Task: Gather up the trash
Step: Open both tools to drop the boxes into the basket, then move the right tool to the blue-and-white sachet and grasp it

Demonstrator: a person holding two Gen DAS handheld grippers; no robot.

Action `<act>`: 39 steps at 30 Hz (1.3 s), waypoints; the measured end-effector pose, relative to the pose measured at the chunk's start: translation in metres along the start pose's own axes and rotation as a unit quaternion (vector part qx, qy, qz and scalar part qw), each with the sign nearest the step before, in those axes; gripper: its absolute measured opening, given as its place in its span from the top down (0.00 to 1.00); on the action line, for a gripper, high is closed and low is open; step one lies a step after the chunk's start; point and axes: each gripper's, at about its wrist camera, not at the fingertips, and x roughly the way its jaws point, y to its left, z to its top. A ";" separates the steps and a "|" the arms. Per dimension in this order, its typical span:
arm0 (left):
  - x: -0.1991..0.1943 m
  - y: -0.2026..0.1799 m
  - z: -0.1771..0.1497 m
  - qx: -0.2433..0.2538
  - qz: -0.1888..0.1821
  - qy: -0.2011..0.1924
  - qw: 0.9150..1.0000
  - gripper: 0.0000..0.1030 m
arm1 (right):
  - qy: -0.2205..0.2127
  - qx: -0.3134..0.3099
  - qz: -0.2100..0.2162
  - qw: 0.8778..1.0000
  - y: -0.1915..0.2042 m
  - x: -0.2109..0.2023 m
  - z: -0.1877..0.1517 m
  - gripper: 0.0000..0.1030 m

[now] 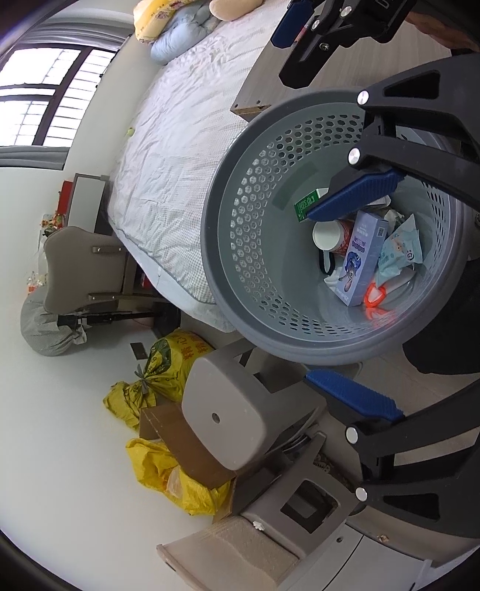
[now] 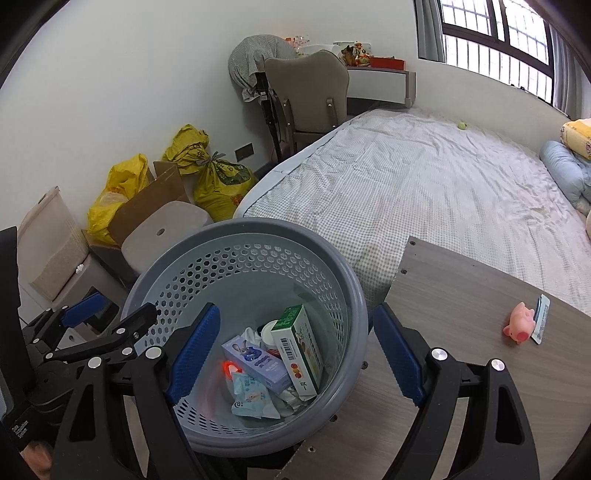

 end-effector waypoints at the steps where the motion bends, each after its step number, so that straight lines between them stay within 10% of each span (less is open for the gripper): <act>1: -0.002 0.001 0.000 0.000 0.001 -0.002 1.000 0.16 | -0.002 0.000 -0.003 1.000 0.000 -0.002 -0.001 0.21; 19: -0.029 -0.027 -0.001 0.021 -0.003 -0.024 0.999 0.07 | -0.025 0.018 -0.053 0.998 -0.031 -0.032 -0.013 0.21; 39: -0.023 -0.161 -0.011 0.097 -0.099 -0.011 0.990 0.07 | 0.005 0.157 -0.201 0.967 -0.207 -0.050 -0.060 0.21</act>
